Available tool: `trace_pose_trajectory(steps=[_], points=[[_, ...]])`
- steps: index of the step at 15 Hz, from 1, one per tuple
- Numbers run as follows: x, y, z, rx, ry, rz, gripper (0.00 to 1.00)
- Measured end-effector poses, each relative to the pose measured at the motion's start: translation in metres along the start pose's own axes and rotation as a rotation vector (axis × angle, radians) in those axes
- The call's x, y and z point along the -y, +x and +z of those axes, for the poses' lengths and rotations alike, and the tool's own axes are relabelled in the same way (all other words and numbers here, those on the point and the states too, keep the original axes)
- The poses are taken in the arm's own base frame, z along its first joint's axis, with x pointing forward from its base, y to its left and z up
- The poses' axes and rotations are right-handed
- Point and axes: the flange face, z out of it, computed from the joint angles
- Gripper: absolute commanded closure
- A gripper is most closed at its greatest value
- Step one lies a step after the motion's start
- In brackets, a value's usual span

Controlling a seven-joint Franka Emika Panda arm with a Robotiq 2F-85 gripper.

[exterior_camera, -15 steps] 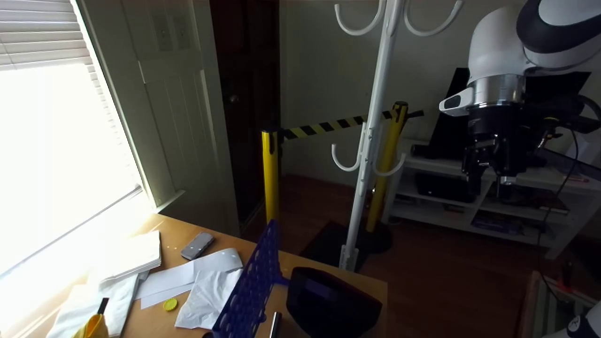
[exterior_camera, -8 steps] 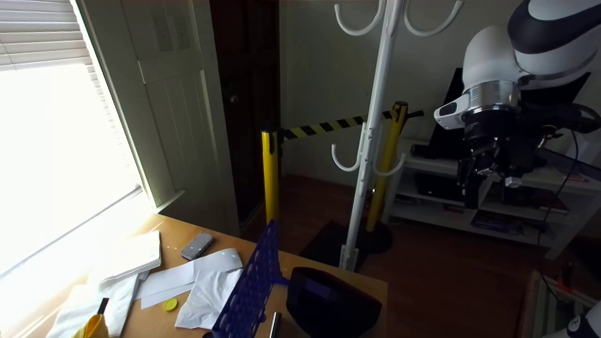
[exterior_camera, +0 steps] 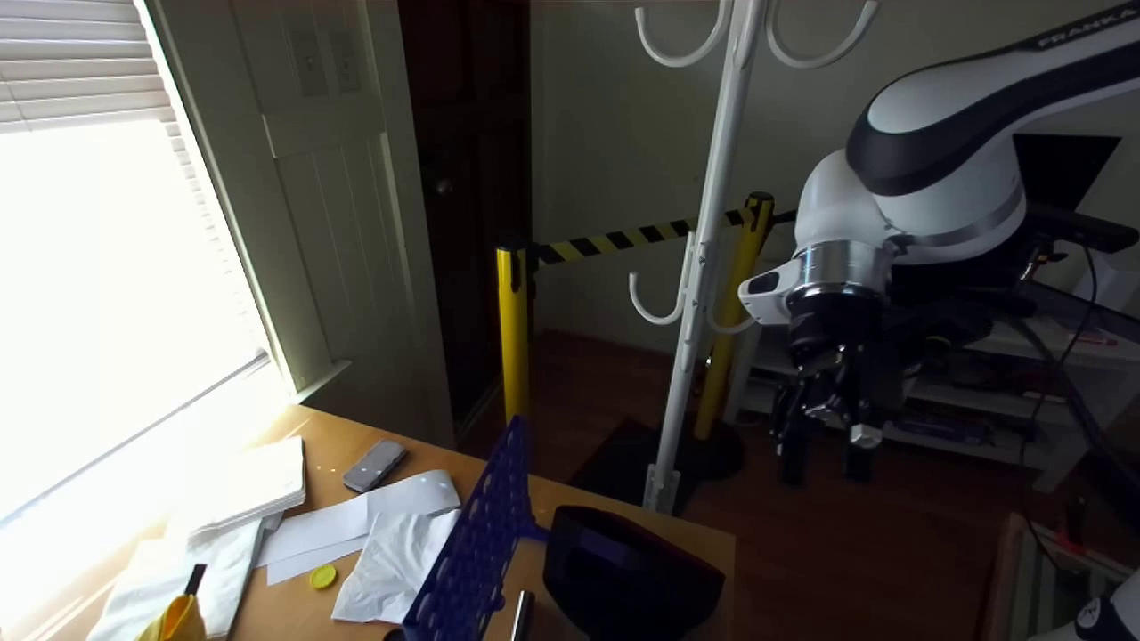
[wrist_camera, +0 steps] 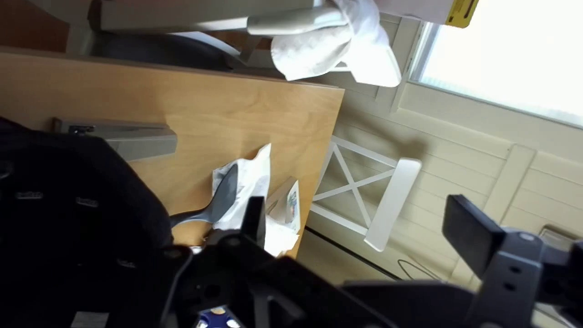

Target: Put the black cap on the white stand.

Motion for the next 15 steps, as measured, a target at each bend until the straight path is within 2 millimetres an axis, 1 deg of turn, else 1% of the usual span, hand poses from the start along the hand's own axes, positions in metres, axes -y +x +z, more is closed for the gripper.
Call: trace_pose_trajectory(steps=[3, 5, 7, 9, 13, 15], points=[[-0.023, 0.022, 0.028, -0.026, -0.102, 0.031, 0.0], [-0.038, 0.034, 0.041, -0.047, -0.175, 0.072, 0.0], [-0.045, 0.043, 0.049, -0.051, -0.199, 0.114, 0.0], [-0.047, 0.048, 0.051, -0.05, -0.199, 0.127, 0.0], [-0.047, 0.05, 0.051, -0.051, -0.199, 0.129, 0.0], [-0.049, 0.052, 0.049, -0.08, -0.209, 0.129, 0.0]])
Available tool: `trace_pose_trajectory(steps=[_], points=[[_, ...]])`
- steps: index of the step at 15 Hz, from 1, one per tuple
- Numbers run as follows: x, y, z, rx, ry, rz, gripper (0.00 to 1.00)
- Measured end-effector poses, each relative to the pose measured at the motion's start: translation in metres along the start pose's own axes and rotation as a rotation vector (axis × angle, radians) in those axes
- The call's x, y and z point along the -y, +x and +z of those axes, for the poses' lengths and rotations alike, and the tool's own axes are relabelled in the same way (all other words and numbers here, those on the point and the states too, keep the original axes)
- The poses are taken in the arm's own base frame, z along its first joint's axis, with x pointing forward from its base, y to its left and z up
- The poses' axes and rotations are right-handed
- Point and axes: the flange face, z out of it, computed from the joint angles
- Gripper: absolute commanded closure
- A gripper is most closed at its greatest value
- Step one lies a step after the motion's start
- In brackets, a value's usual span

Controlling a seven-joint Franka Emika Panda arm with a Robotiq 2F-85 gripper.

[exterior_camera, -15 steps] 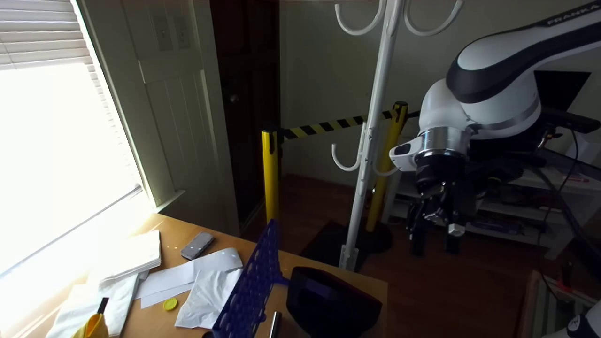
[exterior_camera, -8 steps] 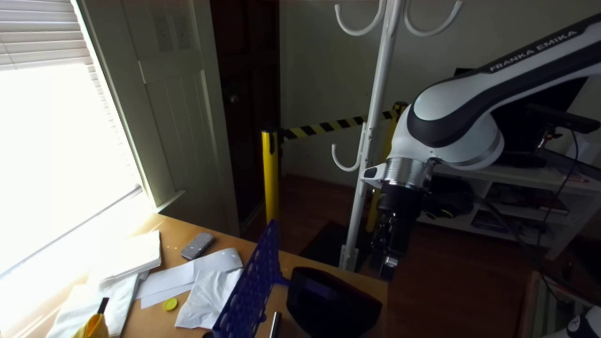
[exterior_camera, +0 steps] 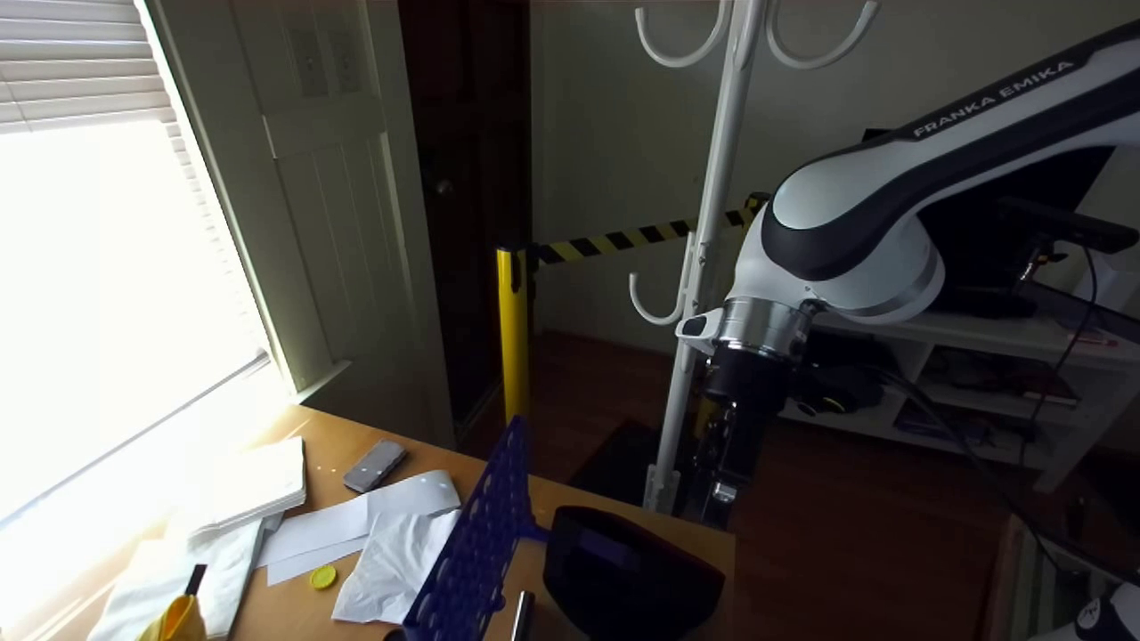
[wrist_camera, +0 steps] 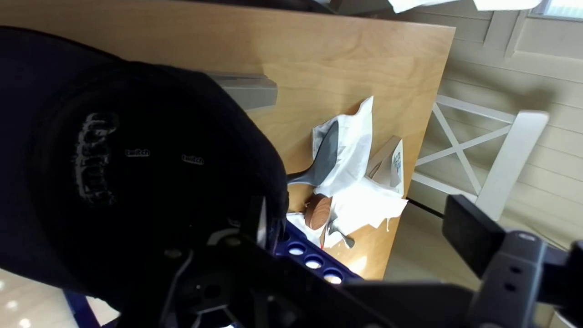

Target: Put the black cap on the white stand.

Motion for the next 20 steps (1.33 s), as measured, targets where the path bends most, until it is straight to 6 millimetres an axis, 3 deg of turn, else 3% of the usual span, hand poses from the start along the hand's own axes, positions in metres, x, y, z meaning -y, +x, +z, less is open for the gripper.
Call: trace_pose_trajectory(steps=[4, 9, 11, 13, 15, 20], points=[[-0.006, 0.008, 0.006, -0.061, -0.032, 0.01, 0.0], [-0.011, 0.02, 0.035, -0.057, -0.072, 0.004, 0.0], [-0.011, 0.029, 0.045, -0.06, -0.084, -0.003, 0.1], [-0.011, 0.038, 0.051, -0.067, -0.092, -0.012, 0.26], [-0.01, 0.046, 0.053, -0.076, -0.097, -0.017, 0.33], [-0.013, 0.059, 0.054, -0.09, -0.098, -0.021, 0.36]])
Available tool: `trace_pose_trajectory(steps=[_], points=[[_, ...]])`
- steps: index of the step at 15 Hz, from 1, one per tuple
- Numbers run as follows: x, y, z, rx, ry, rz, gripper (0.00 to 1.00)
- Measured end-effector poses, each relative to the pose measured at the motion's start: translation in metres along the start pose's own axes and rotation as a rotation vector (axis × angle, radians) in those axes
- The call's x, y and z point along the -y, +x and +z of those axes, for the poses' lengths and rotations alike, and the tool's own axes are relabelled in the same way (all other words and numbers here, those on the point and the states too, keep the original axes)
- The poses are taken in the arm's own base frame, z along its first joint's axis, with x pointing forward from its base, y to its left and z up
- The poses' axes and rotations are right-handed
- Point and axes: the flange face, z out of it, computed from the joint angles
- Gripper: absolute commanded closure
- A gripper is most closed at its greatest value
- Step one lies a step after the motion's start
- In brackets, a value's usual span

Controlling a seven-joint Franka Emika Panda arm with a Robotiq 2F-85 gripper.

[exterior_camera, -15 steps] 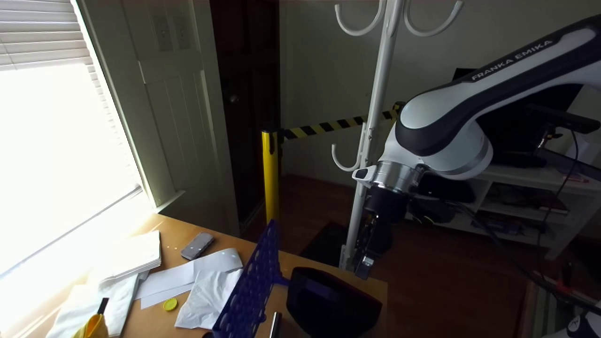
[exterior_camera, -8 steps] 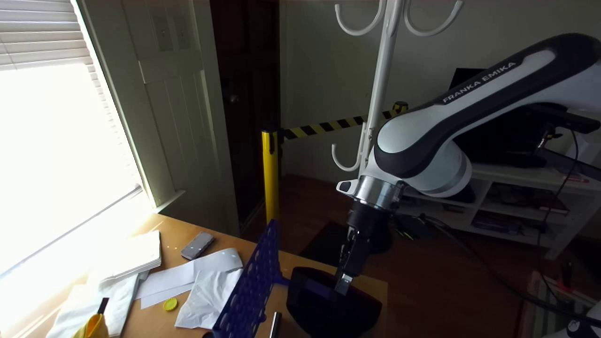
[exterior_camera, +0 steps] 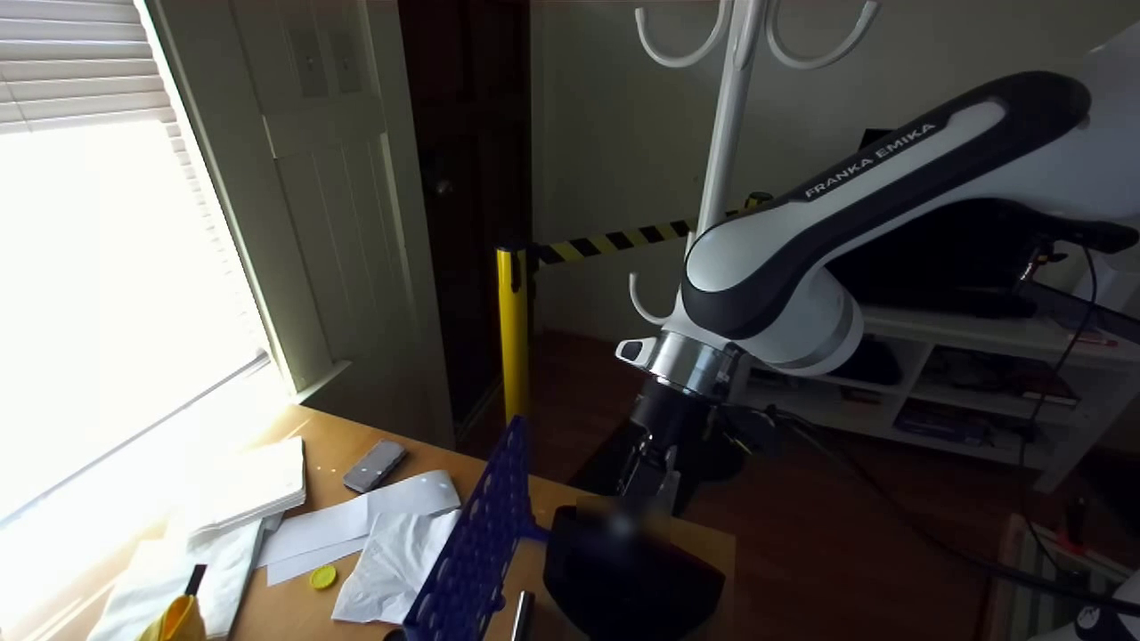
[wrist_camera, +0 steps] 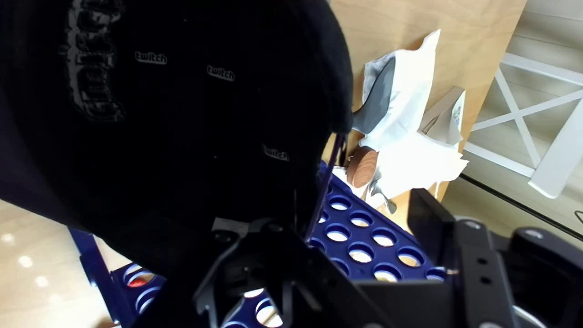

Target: Put the black cap on the white stand.

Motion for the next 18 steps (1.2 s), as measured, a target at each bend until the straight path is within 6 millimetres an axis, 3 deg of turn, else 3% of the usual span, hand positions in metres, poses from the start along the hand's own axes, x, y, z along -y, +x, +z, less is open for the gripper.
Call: trace_pose_trajectory(steps=[6, 9, 13, 15, 18], points=[[-0.006, 0.001, 0.005, 0.007, 0.004, 0.01, 0.52], [-0.008, 0.001, 0.006, 0.008, 0.004, 0.016, 0.74], [-0.01, 0.001, 0.005, 0.004, 0.006, 0.024, 0.9], [-0.012, 0.001, 0.005, 0.001, 0.008, 0.031, 0.92], [-0.015, 0.0, 0.005, 0.001, 0.008, 0.039, 0.87]])
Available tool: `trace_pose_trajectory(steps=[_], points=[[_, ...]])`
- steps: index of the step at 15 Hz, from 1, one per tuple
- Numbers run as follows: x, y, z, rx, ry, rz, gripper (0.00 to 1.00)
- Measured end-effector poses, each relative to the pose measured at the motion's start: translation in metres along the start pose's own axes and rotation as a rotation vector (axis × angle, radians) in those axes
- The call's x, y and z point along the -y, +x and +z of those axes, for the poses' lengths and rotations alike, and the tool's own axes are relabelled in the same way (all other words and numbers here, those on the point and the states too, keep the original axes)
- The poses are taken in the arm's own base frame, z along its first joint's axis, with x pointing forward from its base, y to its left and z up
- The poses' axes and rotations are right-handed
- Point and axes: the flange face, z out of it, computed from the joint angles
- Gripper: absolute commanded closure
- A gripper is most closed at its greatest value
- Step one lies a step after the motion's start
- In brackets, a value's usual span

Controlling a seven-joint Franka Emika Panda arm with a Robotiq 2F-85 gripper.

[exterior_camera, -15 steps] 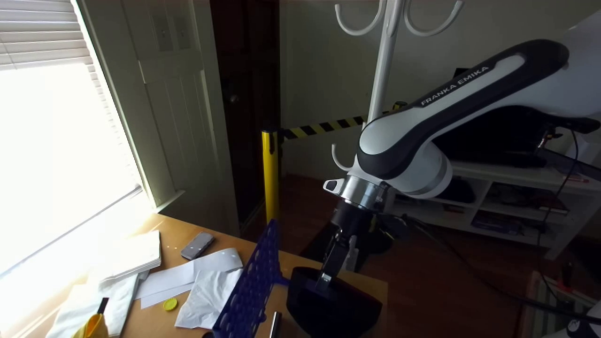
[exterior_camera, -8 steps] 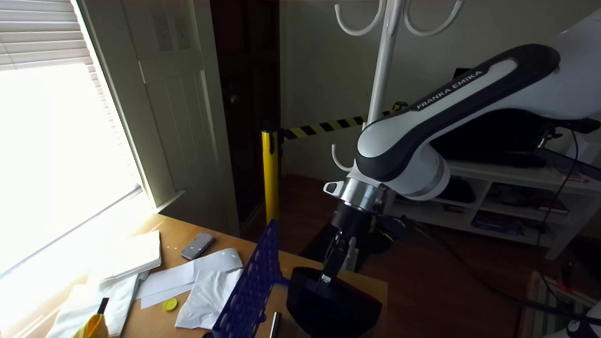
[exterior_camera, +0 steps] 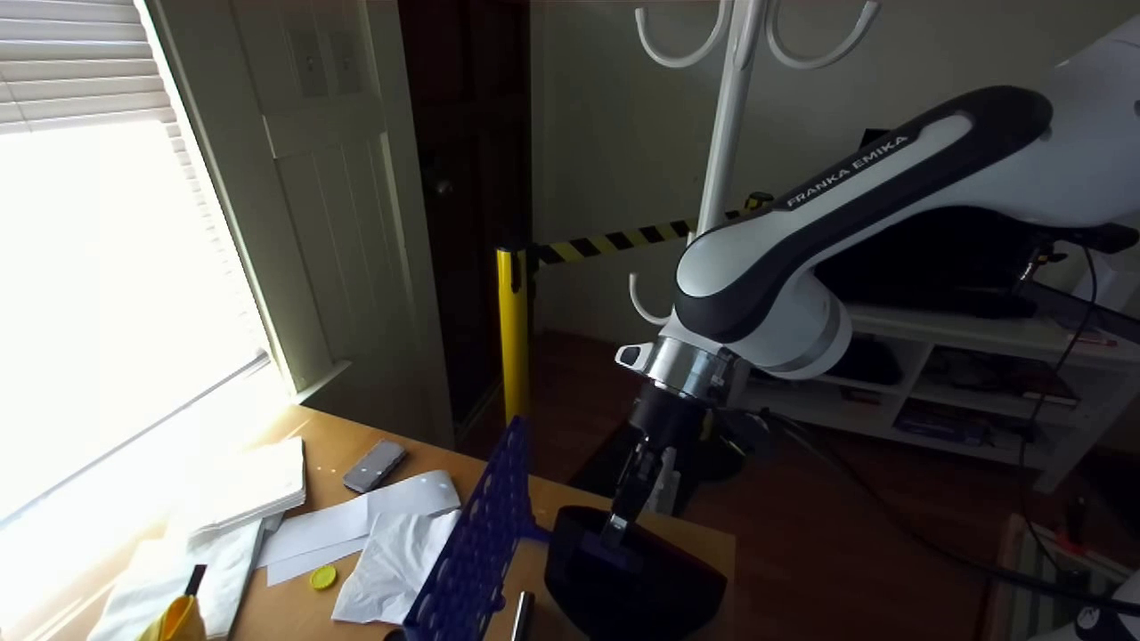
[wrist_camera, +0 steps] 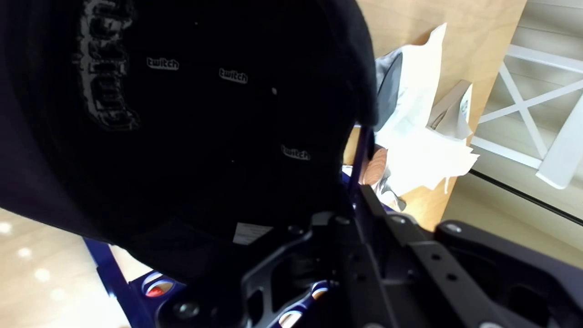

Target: Put the black cap on the white stand.

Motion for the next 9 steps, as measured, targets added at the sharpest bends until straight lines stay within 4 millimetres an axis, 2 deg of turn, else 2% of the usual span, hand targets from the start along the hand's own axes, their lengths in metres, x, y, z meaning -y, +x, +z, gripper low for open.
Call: trace_pose_trajectory(steps=[1, 3, 5, 7, 9], points=[[-0.0008, -0.0002, 0.0002, 0.0, 0.0, 0.002, 0.84], [-0.0023, -0.0006, 0.0011, 0.002, 0.001, 0.006, 0.84], [-0.0036, -0.0011, 0.0023, 0.004, 0.001, 0.009, 0.95], [-0.0049, -0.0014, 0.0041, 0.007, 0.003, 0.013, 1.0], [-0.0045, -0.001, 0.0057, 0.007, 0.019, 0.024, 0.99]])
